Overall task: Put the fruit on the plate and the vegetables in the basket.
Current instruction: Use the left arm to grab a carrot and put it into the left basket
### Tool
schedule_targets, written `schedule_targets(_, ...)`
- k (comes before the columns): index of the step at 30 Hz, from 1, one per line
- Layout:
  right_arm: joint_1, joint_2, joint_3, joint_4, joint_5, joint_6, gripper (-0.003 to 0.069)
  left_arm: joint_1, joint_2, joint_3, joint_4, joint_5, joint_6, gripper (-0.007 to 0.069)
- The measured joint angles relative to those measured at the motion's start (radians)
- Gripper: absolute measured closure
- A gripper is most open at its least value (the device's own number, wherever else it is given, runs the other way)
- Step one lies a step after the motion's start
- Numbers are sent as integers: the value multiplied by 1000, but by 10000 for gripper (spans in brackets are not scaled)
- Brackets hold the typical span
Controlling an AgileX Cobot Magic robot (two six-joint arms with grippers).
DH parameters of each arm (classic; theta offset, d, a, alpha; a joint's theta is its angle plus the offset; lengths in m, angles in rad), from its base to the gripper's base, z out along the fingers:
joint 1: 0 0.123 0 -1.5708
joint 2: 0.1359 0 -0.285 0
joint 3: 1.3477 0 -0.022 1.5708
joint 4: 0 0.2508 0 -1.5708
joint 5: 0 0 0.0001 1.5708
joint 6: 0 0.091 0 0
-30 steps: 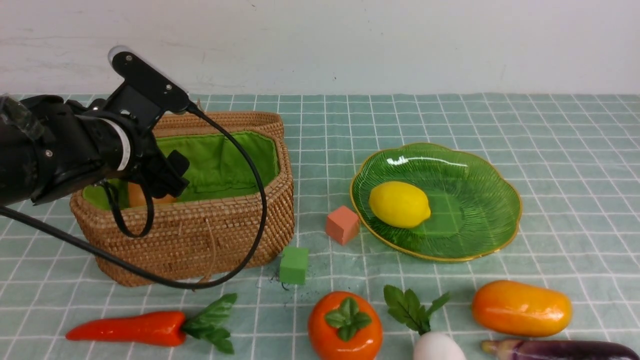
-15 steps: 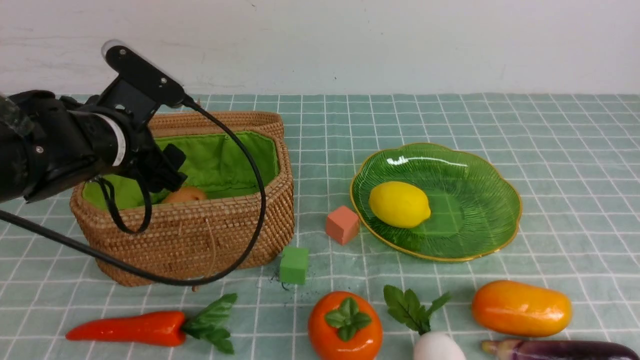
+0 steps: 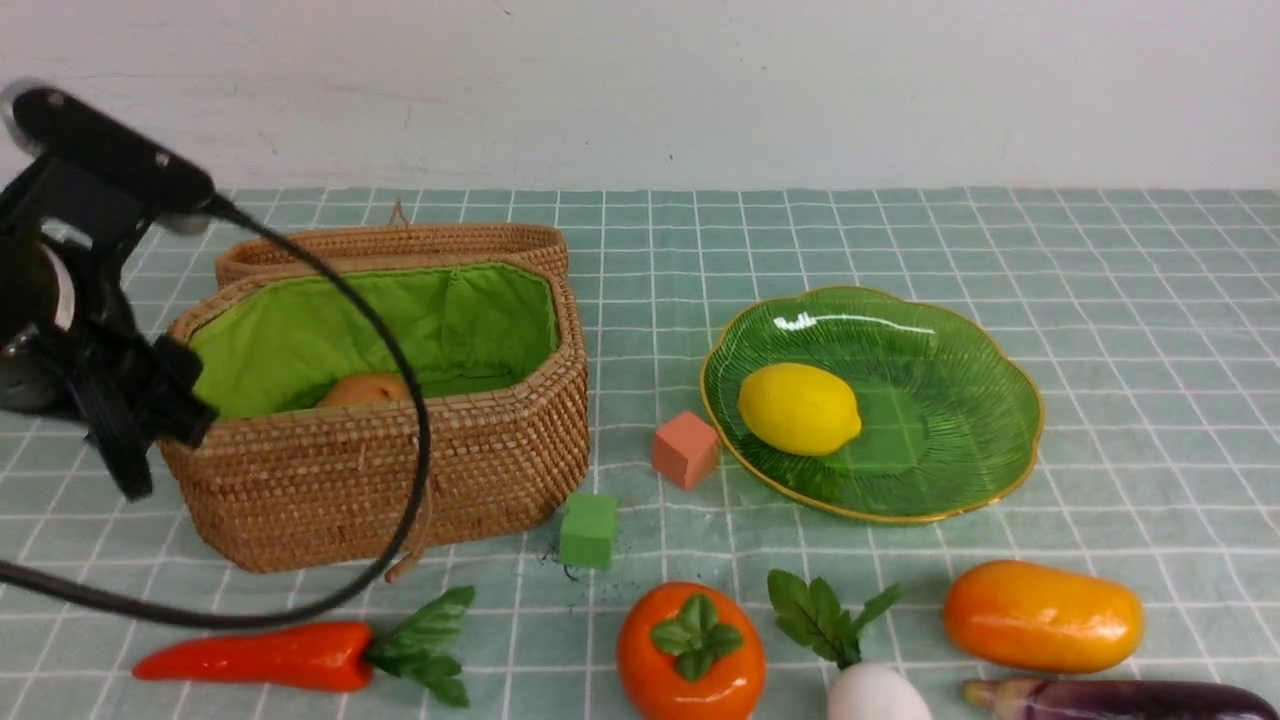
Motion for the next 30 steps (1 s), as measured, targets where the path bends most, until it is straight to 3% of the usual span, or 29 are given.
schedule_targets(4,0,0,0,0,0,0,417,0,0,23,-240,148,344,74)
schedule_targets(5,0,0,0,0,0,0,417,0,0,39,-325,151,451,75)
schedule_targets(7,0,0,0,0,0,0,417,0,0,51,-380,139,550,75)
schedule_targets(8,0,0,0,0,0,0,417,0,0,74,-459,109,681,75)
schedule_targets(11,0,0,0,0,0,0,417,0,1,110,-537,43,826,75)
schedule_targets(16,0,0,0,0,0,0,417,0,52,170,-584,-89,942,75)
schedule_targets(21,0,0,0,0,0,0,417,0,154,196,-553,-222,958,75)
schedule_targets(30,0,0,0,0,0,0,417,0,293,196,-554,-250,960,83)
